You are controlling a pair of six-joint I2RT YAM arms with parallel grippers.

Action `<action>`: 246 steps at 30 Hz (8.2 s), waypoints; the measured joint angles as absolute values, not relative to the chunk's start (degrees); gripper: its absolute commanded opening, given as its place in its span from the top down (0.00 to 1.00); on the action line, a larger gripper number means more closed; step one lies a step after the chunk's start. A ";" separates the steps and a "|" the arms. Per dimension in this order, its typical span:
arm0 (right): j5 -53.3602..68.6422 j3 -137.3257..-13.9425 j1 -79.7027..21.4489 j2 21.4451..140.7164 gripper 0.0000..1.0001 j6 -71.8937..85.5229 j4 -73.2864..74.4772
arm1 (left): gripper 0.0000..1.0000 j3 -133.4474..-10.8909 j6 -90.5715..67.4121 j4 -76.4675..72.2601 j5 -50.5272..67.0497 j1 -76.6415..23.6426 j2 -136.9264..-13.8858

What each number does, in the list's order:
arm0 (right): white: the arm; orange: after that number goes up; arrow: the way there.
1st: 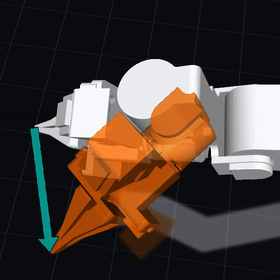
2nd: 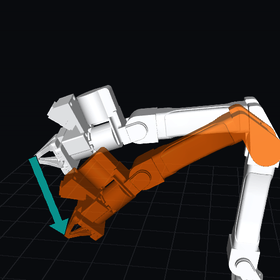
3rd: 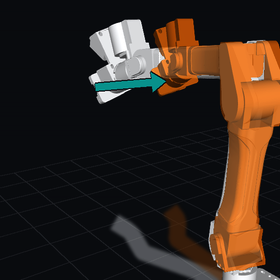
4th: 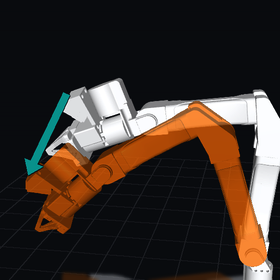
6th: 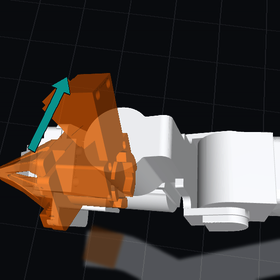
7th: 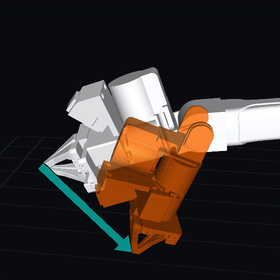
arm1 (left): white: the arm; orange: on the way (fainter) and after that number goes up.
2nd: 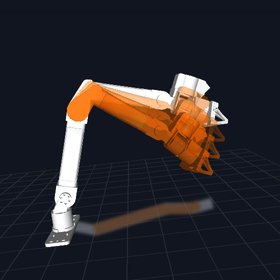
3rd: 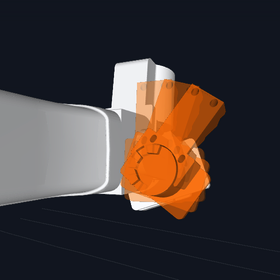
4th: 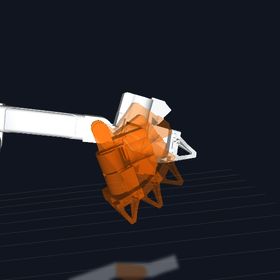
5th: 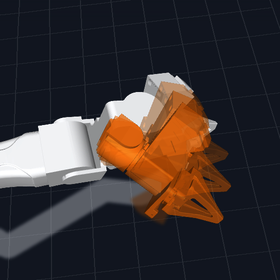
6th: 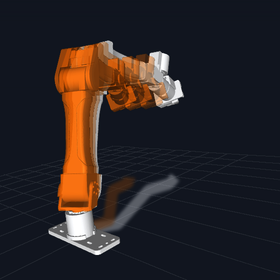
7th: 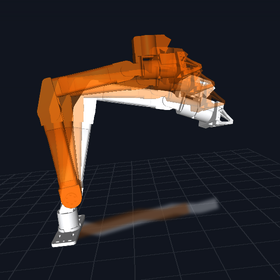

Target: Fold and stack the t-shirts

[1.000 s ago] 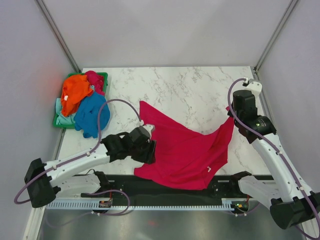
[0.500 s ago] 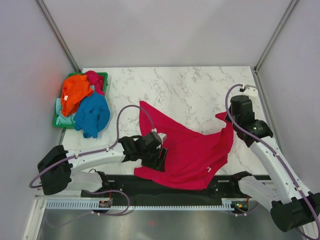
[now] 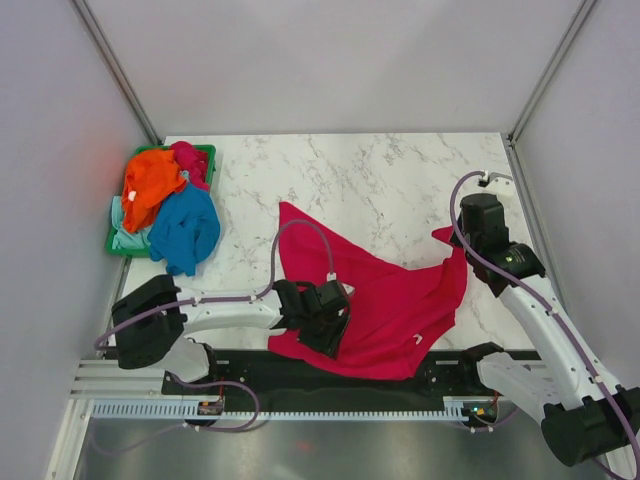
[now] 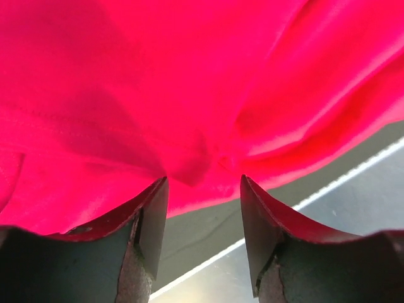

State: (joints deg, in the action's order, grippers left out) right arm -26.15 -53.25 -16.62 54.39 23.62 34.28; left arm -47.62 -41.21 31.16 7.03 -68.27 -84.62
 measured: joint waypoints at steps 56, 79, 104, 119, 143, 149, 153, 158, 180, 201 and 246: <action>-20.88 -95.90 -15.84 31.31 1.00 8.34 23.88 | 0.98 -109.19 5.32 43.81 -38.48 -69.25 -52.64; -34.28 -128.70 -15.05 132.22 0.02 -0.21 37.47 | 0.00 -119.09 1.74 42.44 -14.37 -10.00 -114.43; -5.13 -74.94 -14.48 109.06 0.02 19.29 25.45 | 0.11 -80.23 -16.10 45.67 -8.36 -12.62 -101.14; -4.78 -93.67 -6.74 124.68 0.02 21.32 24.93 | 0.12 -101.30 -16.88 43.18 -5.23 -12.56 -127.04; -0.95 -129.93 -2.07 146.67 0.02 22.33 29.10 | 0.07 -136.68 -14.15 41.69 -4.56 -8.78 -144.11; 0.40 -122.34 -2.02 139.98 0.02 22.20 31.55 | 0.09 -112.36 -15.92 38.68 -4.56 -9.56 -124.01; 0.62 -117.19 -2.02 131.68 0.02 21.17 32.93 | 0.10 -106.72 -16.99 35.86 -2.85 -10.22 -120.75; -2.35 -101.78 -2.02 113.47 0.02 20.01 33.10 | 0.10 -106.02 -17.30 34.54 -1.19 -10.15 -126.69; -2.22 -51.22 -1.87 63.48 0.02 27.51 33.23 | 0.07 -139.72 -17.08 39.13 4.78 -4.10 -150.06; 0.32 -48.18 -1.87 57.10 0.02 28.88 34.94 | 0.25 -114.65 -20.58 39.31 0.67 -0.71 -135.57; -5.23 -36.71 -2.35 52.51 0.02 34.30 34.09 | 0.13 -113.23 -25.93 39.03 3.86 -1.69 -120.86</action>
